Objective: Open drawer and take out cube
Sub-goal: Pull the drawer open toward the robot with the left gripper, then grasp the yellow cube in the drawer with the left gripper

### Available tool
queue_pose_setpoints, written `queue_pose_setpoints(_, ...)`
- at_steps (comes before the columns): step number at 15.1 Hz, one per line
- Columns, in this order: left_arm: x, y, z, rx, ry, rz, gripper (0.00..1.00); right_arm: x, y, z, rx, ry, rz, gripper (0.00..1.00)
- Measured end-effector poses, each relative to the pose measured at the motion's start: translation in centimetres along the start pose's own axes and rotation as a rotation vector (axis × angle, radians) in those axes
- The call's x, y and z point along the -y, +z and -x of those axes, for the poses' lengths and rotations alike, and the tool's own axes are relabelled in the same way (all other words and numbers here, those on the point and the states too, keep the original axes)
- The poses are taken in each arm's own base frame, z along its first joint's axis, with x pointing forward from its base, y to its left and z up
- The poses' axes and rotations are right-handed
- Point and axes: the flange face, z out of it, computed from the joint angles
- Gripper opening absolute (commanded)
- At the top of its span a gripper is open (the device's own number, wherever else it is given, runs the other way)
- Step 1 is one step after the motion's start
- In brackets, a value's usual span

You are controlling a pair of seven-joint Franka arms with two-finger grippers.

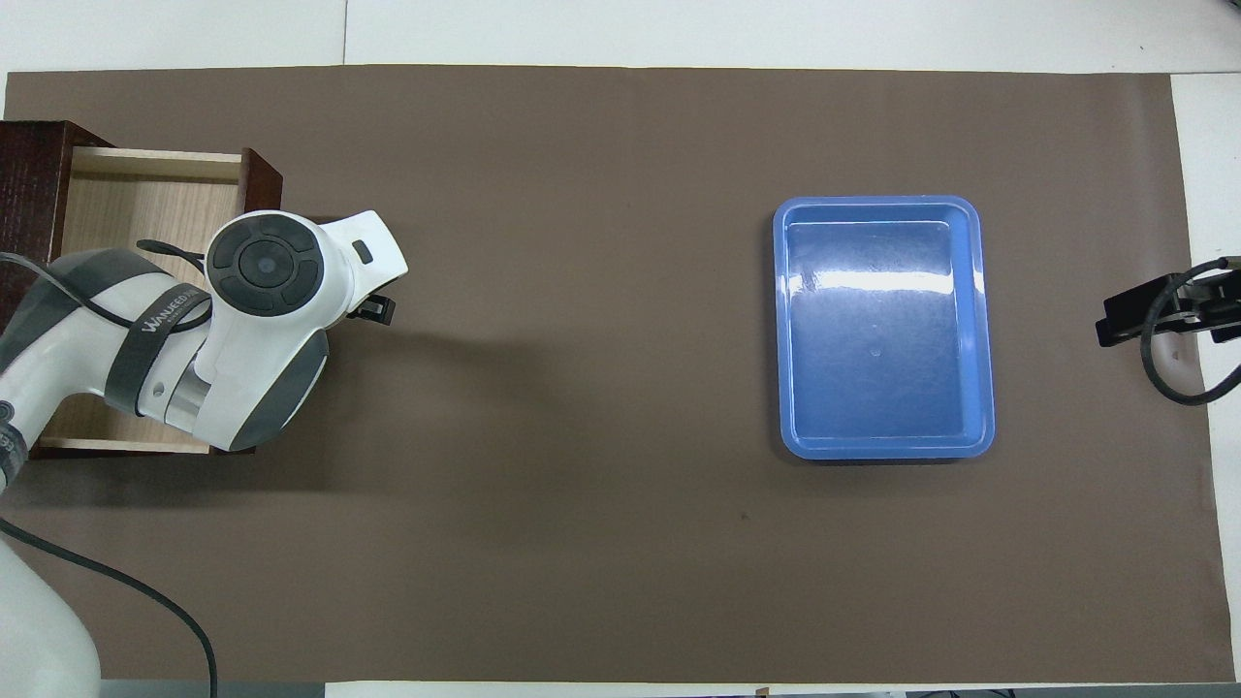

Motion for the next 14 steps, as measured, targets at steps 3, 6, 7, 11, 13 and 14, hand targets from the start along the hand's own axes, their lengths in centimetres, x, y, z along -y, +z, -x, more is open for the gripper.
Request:
queue_pose_setpoints(3, 3.9, -6.8, -2.3, 0.036, -0.147, 0.087, 1.00, -0.2, 0.0, 0.0, 0.000, 0.003, 0.000, 1.00)
queue_pose_setpoints(6, 12.7, -9.7, -2.8, 0.044, -0.329, 0.161, 1.00, -0.2, 0.0, 0.0, 0.000, 0.003, 0.000, 1.00)
queue_pose_setpoints(7, 16.1, -8.5, -2.2, 0.059, -0.387, 0.172, 1.00, -0.1, 0.0, 0.0, 0.000, 0.002, 0.000, 1.00)
queue_pose_setpoints(11, 21.3, -2.6, 0.6, 0.151, -0.550, 0.189, 1.00, 0.0, 0.0, 0.0, 0.000, 0.000, 0.000, 1.00)
queue_pose_setpoints(13, 19.6, -0.7, 1.2, 0.158, -0.716, 0.182, 1.00, 0.0, 0.0, 0.0, 0.000, -0.001, 0.000, 1.00)
queue_pose_setpoints(14, 18.7, -0.1, 1.5, 0.153, -0.771, 0.181, 1.00, 0.0, 0.0, 0.0, 0.000, -0.001, 0.000, 1.00)
